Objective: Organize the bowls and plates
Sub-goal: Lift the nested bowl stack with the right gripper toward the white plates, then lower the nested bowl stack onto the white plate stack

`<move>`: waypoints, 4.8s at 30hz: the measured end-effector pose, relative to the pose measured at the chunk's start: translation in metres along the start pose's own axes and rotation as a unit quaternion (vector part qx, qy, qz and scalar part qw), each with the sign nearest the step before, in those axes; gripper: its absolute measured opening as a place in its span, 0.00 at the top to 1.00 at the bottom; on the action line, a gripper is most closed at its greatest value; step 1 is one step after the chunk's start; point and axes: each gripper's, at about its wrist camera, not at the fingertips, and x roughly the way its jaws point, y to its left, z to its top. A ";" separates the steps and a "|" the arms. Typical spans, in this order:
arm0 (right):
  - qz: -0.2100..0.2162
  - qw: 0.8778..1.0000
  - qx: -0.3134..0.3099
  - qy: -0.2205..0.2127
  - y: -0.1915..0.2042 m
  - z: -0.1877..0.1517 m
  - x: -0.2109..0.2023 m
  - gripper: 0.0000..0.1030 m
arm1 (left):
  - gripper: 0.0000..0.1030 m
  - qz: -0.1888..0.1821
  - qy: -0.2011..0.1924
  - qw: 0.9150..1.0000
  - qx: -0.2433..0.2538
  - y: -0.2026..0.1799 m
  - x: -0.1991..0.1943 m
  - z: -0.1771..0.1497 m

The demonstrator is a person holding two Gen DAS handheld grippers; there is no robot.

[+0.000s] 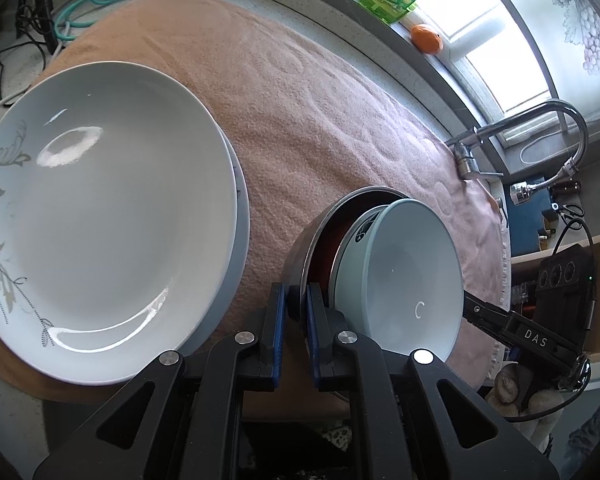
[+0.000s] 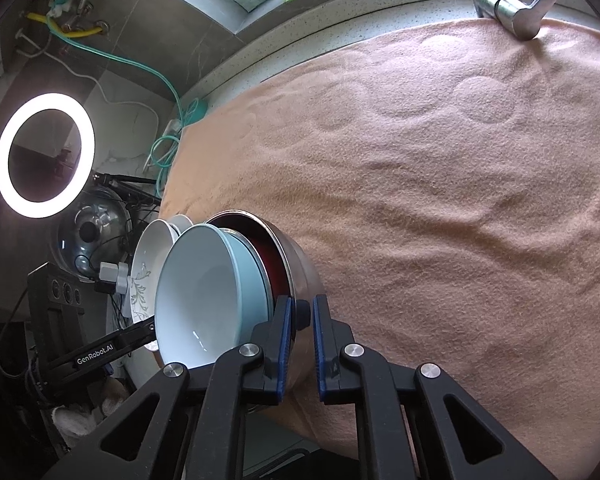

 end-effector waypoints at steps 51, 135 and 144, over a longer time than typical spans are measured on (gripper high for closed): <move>-0.003 0.997 -0.060 -0.037 0.081 0.008 -0.018 0.91 | 0.92 0.004 -0.075 0.997 0.015 0.012 -0.066 0.007; 0.003 0.994 -0.106 0.020 0.180 0.001 0.100 0.91 | 0.92 0.051 -0.098 0.993 -0.044 0.130 -0.108 0.031; 0.007 0.995 -0.097 0.017 0.178 -0.002 0.097 0.89 | 0.92 0.049 -0.099 0.993 -0.043 0.128 -0.107 0.030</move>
